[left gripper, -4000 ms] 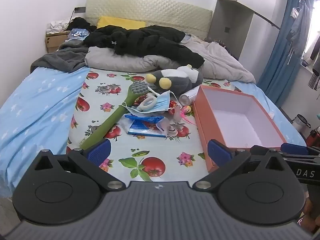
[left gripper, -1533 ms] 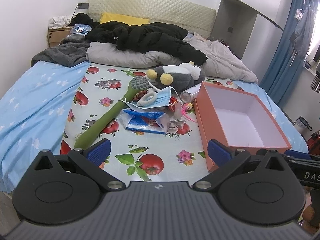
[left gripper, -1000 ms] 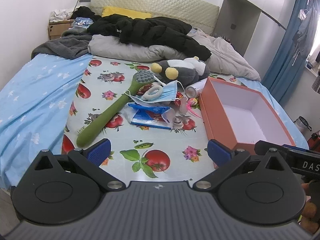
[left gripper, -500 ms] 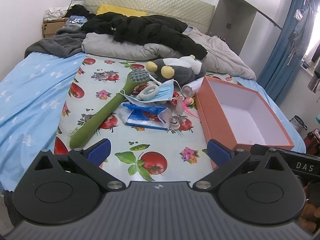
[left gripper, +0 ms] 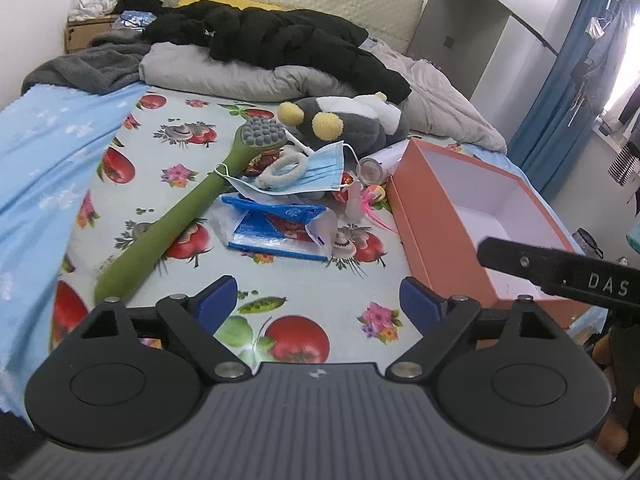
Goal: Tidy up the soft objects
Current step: 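Move the left gripper to the blue-and-red snack bag and grasp it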
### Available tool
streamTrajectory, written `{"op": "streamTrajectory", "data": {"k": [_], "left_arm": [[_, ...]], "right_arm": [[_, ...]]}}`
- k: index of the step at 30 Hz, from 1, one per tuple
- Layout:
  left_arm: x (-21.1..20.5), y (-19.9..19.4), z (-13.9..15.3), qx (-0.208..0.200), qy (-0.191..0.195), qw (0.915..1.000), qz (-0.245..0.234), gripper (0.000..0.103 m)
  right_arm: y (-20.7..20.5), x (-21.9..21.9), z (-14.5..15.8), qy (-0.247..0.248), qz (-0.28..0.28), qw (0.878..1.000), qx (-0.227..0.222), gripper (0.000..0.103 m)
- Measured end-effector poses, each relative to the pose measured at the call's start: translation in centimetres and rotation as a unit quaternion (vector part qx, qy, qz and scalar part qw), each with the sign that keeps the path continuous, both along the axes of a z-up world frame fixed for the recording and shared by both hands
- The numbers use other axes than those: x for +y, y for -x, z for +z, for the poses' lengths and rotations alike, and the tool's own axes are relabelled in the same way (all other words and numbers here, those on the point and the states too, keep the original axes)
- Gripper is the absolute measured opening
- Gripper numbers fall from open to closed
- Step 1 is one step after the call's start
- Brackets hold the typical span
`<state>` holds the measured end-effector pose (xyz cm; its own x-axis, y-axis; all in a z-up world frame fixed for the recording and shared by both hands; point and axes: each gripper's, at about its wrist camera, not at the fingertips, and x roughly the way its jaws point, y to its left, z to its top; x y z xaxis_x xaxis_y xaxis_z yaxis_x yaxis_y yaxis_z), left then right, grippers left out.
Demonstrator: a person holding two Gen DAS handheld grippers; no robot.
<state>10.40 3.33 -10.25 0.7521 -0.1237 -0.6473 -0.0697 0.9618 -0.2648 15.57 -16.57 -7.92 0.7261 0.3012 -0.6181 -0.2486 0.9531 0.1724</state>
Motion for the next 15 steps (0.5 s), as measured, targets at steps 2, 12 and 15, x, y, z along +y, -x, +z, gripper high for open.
{"op": "streamTrajectory", "data": {"k": [2, 12, 15], "left_arm": [[0.3, -1.4, -0.9, 0.002, 0.005, 1.0000, -0.002, 0.086], [2.3, -7.9, -5.8, 0.020, 0.050, 0.9985, 0.002, 0.057], [2.8, -9.9, -7.0, 0.022, 0.062, 0.9978, 0.006, 0.057]], "right_arm": [[-1.4, 0.9, -0.6, 0.004, 0.009, 1.000, 0.006, 0.085], [-9.2, 3.0, -3.6, -0.009, -0.020, 0.998, 0.053, 0.069], [-11.6, 3.5, -4.5, -0.005, -0.031, 0.997, 0.065, 0.067]]}}
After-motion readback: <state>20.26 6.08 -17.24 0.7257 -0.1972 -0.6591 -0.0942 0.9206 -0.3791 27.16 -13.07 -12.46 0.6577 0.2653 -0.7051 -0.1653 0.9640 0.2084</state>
